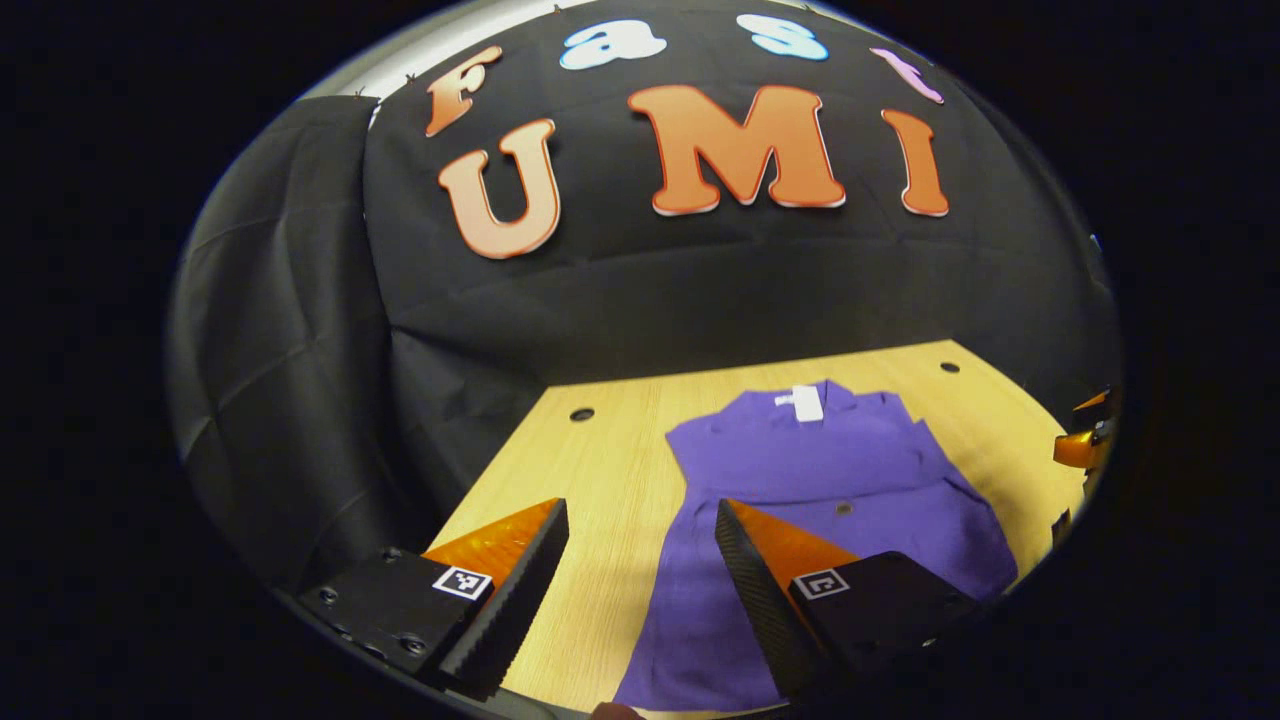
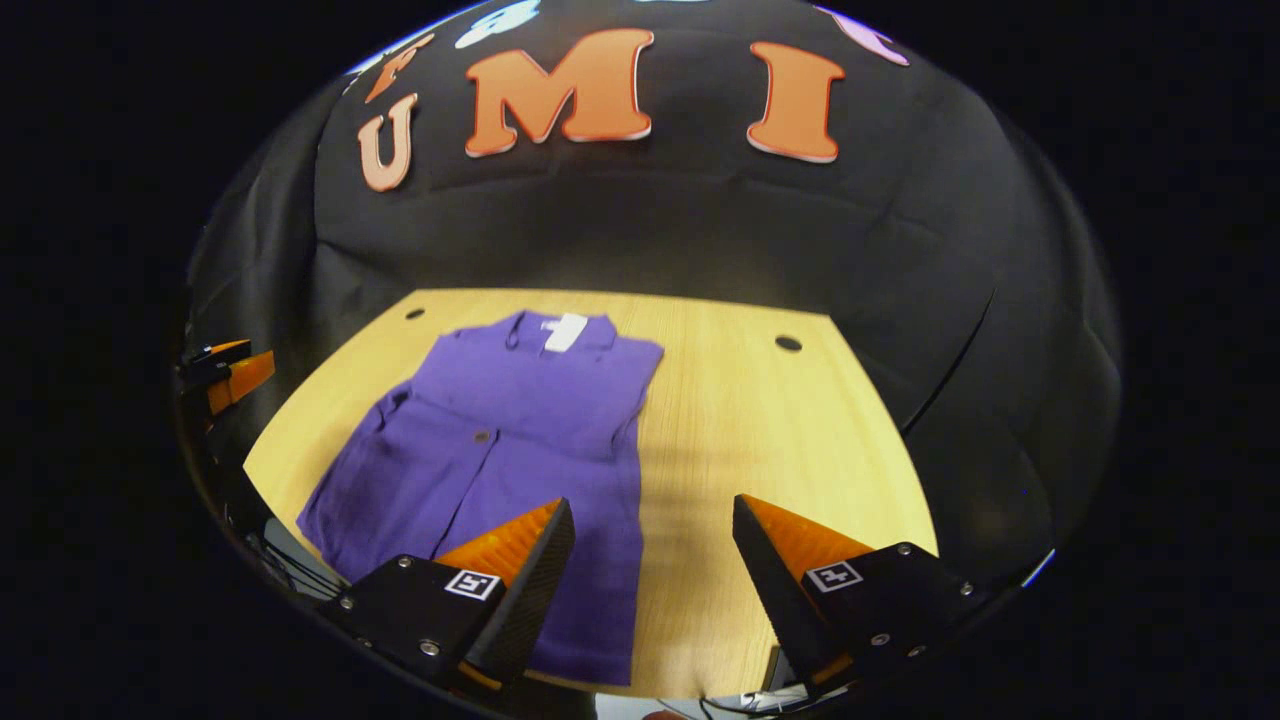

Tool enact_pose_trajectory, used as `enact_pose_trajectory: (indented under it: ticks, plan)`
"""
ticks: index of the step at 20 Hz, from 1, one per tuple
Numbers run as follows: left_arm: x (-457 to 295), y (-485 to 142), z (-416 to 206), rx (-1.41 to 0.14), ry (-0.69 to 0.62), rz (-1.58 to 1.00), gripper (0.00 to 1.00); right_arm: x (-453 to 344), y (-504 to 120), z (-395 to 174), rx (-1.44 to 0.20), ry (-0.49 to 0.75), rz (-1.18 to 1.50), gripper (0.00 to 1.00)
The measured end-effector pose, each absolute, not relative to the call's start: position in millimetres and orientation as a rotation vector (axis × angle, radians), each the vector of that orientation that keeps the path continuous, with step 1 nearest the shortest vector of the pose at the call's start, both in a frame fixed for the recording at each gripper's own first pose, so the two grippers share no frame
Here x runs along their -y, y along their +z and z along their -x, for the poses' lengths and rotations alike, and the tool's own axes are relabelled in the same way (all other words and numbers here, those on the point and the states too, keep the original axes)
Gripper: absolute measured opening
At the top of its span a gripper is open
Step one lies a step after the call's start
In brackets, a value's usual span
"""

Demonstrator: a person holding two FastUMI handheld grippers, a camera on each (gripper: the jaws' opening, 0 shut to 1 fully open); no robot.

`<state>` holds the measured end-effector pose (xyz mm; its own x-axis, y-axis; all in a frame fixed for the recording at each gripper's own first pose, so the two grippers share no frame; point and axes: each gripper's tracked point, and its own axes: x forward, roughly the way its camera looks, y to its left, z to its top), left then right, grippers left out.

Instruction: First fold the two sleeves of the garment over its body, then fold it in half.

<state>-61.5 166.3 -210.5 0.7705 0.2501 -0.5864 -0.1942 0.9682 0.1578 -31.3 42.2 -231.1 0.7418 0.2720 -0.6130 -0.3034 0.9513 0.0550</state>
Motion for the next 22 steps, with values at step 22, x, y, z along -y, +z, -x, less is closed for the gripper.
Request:
enact_pose_trajectory:
  ticks: [22]
  plan:
    - [-168,-420,191,-1.527,0.168,0.212,0.97,-61,-372,155,-1.286,0.374,0.013,0.96]
